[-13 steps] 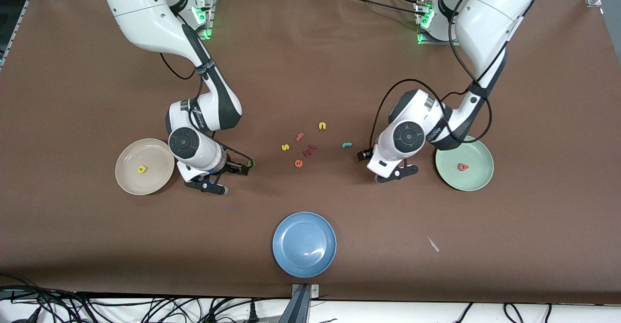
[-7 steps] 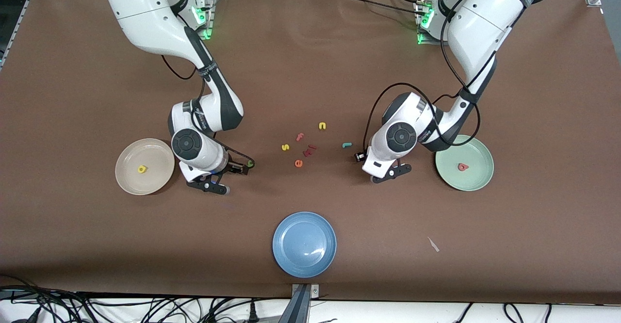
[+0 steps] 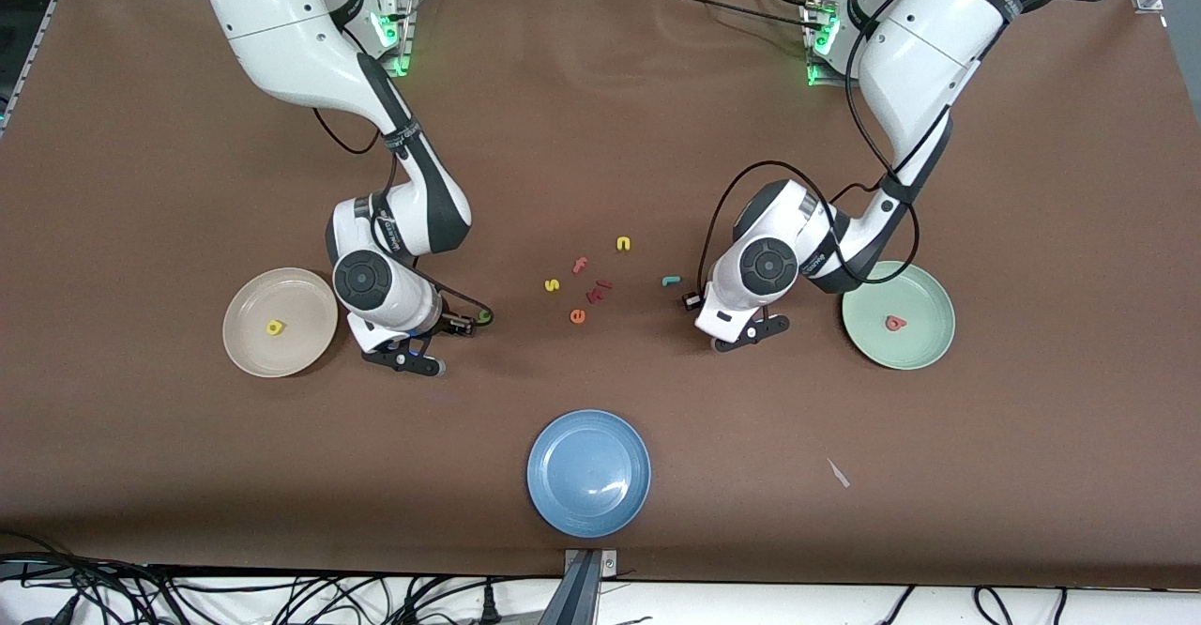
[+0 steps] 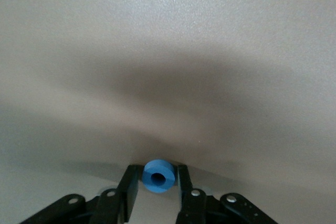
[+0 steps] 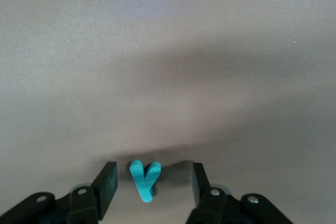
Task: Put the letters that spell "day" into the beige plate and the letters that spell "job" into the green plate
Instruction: 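Grasp the cyan y with the right gripper while the left grasps blue o, then drop the blue o on the green plate while the right drops cyan y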
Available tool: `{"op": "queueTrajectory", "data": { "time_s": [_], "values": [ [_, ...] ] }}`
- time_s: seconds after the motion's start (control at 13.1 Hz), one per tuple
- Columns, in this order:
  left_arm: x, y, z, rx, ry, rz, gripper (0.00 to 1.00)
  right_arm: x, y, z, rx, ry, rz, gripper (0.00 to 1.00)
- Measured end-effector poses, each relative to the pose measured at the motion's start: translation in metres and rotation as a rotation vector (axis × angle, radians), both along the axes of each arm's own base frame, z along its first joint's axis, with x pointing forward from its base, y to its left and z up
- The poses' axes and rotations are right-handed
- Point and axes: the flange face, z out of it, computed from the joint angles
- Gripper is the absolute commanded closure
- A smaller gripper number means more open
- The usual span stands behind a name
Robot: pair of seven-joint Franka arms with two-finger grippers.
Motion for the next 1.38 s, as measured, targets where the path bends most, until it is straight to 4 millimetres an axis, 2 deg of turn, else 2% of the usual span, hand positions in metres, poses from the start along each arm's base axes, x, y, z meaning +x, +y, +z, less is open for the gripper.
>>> {"op": "queueTrajectory", "data": {
  "time_s": [0.08, 0.23, 0.31, 0.46, 0.61, 0.69, 0.84, 0.99, 1.15, 1.22, 1.38],
  "values": [
    [0.000, 0.000, 0.000, 0.000, -0.001, 0.000, 1.00, 0.000, 0.000, -0.001, 0.000, 0.001, 0.006, 0.53],
    [0.000, 0.000, 0.001, 0.000, -0.001, 0.000, 1.00, -0.001, 0.000, -0.003, -0.001, 0.004, 0.013, 0.77],
    [0.002, 0.001, 0.002, 0.002, -0.001, 0.003, 1.00, -0.001, 0.000, -0.004, -0.001, 0.004, 0.016, 0.85],
    [0.005, 0.009, 0.014, 0.027, 0.028, -0.017, 1.00, 0.000, 0.000, -0.002, 0.000, 0.002, 0.019, 1.00],
    [0.012, 0.028, 0.043, 0.052, 0.045, -0.066, 1.00, 0.000, 0.000, -0.002, 0.000, 0.002, 0.020, 1.00],
    [0.019, 0.047, 0.060, 0.056, 0.048, -0.095, 1.00, 0.000, 0.000, -0.002, 0.000, 0.002, 0.020, 1.00],
    [0.032, 0.098, 0.085, 0.056, 0.081, -0.169, 1.00, 0.001, 0.000, -0.001, 0.001, -0.001, 0.025, 1.00],
    [0.042, 0.158, 0.097, 0.047, 0.122, -0.232, 1.00, 0.005, 0.000, 0.003, -0.003, -0.013, 0.042, 1.00],
    [0.046, 0.209, 0.089, 0.107, 0.141, -0.266, 1.00, 0.013, -0.008, 0.014, -0.018, -0.003, 0.090, 1.00],
    [0.043, 0.225, 0.081, 0.124, 0.157, -0.275, 1.00, 0.019, -0.020, 0.023, -0.030, 0.015, 0.123, 1.00],
    [0.040, 0.245, 0.066, 0.111, 0.179, -0.294, 1.00, 0.032, -0.055, 0.045, -0.048, 0.036, 0.202, 1.00]
  ]
}}
